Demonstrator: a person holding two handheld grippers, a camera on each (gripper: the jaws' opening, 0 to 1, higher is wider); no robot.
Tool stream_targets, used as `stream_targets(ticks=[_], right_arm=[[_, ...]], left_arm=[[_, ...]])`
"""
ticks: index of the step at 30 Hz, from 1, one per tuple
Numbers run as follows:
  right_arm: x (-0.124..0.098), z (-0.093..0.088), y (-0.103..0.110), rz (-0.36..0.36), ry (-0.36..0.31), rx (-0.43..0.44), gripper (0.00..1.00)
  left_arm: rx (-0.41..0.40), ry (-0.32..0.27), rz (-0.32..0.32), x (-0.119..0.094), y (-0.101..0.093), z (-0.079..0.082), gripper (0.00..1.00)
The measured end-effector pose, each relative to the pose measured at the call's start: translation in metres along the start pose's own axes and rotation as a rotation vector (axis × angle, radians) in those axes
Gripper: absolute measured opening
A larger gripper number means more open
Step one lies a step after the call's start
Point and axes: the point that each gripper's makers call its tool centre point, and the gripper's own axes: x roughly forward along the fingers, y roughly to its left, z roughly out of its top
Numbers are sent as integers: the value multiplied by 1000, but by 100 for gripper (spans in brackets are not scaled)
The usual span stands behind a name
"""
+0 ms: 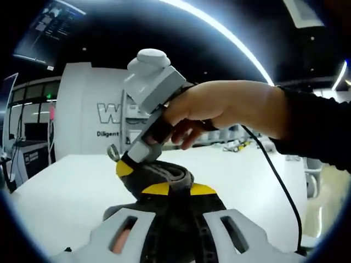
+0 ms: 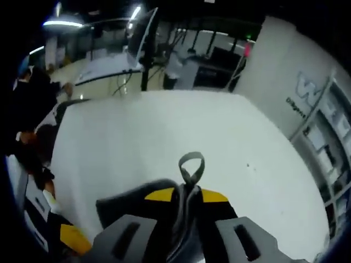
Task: Open the folded towel by lifting each exposed corner and separating the folded layers until the towel lies flat within the target outline without major curled edges
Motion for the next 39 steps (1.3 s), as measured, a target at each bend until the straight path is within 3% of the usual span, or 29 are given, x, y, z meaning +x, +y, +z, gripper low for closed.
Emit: stream_targets(ticks=[7, 15, 39], right_arm=[[-18, 1, -7, 14, -89, 36, 10], [-31, -14, -14, 6, -98, 87, 9], [-66, -58, -50, -124, -90, 53, 9]], left_arm=[[-28, -14, -36, 6, -13, 9, 8], [-34, -13, -73, 15, -32, 9, 8], [-24, 9, -137, 43, -76, 3, 8]])
